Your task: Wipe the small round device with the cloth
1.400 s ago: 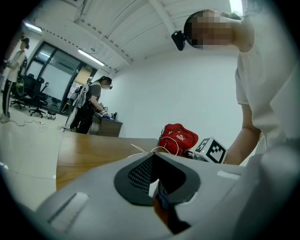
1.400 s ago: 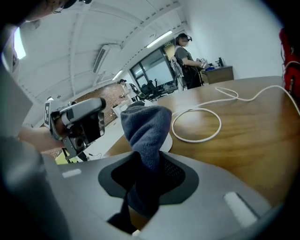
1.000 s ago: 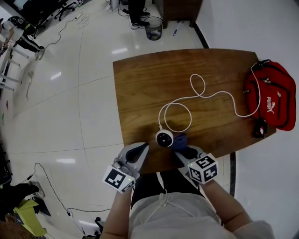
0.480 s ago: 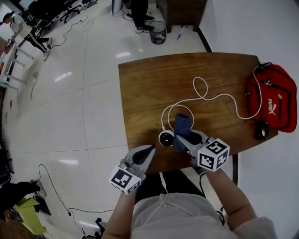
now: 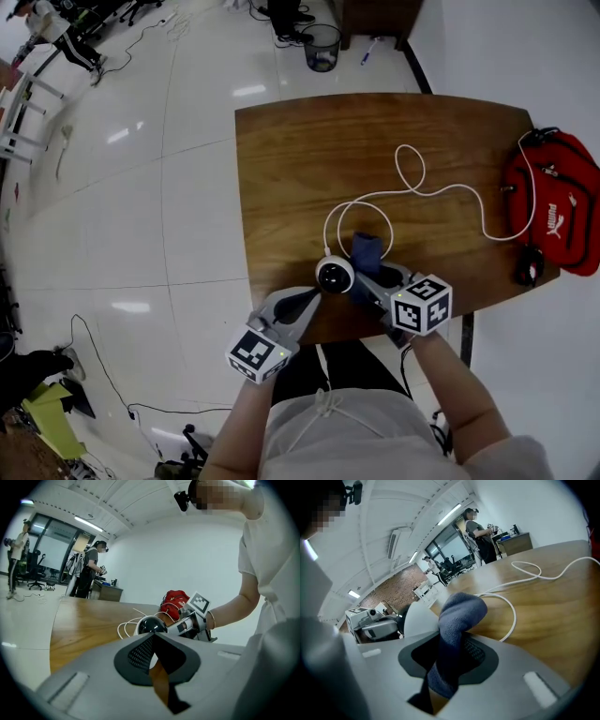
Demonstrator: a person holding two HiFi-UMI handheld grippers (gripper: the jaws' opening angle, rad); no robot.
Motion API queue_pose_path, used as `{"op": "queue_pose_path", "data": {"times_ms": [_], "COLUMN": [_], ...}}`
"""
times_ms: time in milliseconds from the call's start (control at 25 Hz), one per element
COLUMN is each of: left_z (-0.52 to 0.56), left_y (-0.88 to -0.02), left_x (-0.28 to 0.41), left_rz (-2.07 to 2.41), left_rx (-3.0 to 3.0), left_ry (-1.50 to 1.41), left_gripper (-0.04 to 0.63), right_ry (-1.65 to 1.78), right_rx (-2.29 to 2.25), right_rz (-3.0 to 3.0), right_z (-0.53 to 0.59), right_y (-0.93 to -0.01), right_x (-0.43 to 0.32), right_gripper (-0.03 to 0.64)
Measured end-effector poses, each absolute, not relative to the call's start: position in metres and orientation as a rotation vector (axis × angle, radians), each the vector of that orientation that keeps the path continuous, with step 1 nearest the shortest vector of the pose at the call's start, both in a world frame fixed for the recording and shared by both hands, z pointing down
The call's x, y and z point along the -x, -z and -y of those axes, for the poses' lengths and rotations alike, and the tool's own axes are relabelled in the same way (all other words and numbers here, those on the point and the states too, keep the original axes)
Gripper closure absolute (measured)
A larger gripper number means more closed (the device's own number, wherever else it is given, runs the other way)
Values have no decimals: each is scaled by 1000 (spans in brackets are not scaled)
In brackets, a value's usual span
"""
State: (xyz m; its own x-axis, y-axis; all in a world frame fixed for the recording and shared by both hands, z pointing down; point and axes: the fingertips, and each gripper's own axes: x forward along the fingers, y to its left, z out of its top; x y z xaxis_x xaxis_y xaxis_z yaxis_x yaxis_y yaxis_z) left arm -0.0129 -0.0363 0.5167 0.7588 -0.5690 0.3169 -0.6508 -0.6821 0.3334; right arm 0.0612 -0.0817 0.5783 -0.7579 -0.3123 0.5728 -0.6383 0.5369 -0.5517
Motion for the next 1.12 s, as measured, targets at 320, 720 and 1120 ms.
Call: {"op": "queue_pose_path", "data": {"times_ms": [320,720,1120], "left_z": [39,47,41], "left_y": [-510,-502,-525], "left_x": [17,29,34], "left_rz": [935,948,925], "left_rx": [-2515,-2531,-2490], "left_ry": [-243,-264,-292], "left_gripper": [589,589,589], "right_ry": [-1057,-749,-928], "right_rx": [-715,-450,-544], "right_rz": [2474,2564,2430], "right_z": [100,134,143], "right_y": [-524,-488,-560], "right_x": [-68,-5,-21], "right_gripper": [503,506,506]}}
